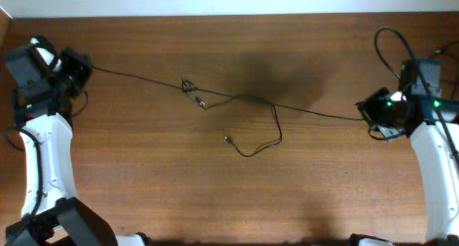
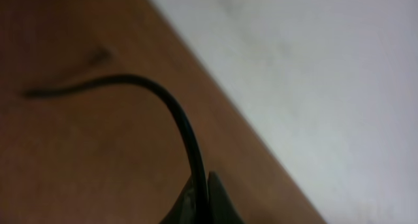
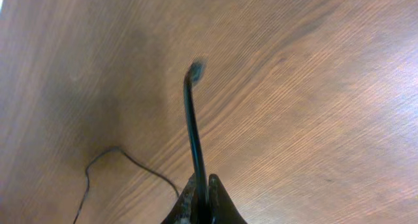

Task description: Untangle cables

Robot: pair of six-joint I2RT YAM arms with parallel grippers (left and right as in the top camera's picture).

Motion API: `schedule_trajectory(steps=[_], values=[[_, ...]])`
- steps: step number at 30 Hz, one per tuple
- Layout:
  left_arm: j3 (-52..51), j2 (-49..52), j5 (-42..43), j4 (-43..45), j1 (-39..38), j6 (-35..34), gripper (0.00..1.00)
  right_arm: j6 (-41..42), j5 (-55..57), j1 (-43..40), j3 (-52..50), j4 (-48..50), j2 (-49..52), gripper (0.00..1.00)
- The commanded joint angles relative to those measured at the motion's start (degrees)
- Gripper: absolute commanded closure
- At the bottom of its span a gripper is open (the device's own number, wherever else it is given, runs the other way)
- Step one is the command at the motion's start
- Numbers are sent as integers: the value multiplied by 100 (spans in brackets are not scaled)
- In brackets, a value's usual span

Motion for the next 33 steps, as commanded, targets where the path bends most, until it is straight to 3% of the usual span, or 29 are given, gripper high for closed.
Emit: schedule_trajectory(steps=[1, 5, 6, 7, 11, 13, 15, 17, 20, 22, 23, 24, 25, 26, 29, 31, 33], values=[[55, -68, 420, -649, -87, 205, 100, -350, 345, -160, -39, -308, -214, 96], [55, -68, 905, -1585, -540, 205, 100, -887, 116, 70, -42, -629, -197, 96], [52, -66, 793, -1845, -739, 208, 100, -984, 107, 177, -42, -721, -197, 87], [52, -66, 595, -2013, -861, 208, 100, -984, 105, 247, -42, -802, -197, 66], [52, -66, -763, -2844, -1386, 243, 100, -986, 101, 636, -42, -1147, -197, 13], [52, -66, -835, -3123, -1574, 973, 100, -986, 101, 874, -42, -1196, -197, 1], [52, -66, -979, -3403, -1711, 1493, 98, -988, -133, 1185, -42, -1163, -186, 1], [52, -66, -1246, -3510, -1742, 1491, 100, -1132, -435, 1526, -55, -931, -125, 1], [52, -66, -1427, -3506, -1740, 1469, 94, -1132, -780, 2221, -87, -339, 103, 1], [52, -66, -1762, -3506, -1740, 1469, 75, -1032, -894, 2610, -90, 48, 297, 1], [52, -66, -2063, -3506, -1735, 1464, 70, -876, -1067, 2767, -90, 212, 402, 1], [52, -66, -2562, -3506, -1725, 1333, 45, -756, -1272, 2944, -90, 433, 540, 1], [52, -66, -3123, -3508, -1725, 1051, 12, -763, -1394, 3126, -90, 741, 702, 1], [52, -66, -3473, -3510, -1725, 822, 1, -761, -1401, 3279, -90, 988, 852, 1], [52, -66, -3718, -3541, -1725, 138, 1, -782, -1246, 3644, -90, 1576, 1276, 1], [52, -66, -3163, -3571, -1727, -153, 1, -1128, -378, 3814, -90, 1917, 1598, 1], [46, -66, -2350, -3626, -1727, 162, 1, -1552, 835, 3842, -90, 2170, 1814, 1]])
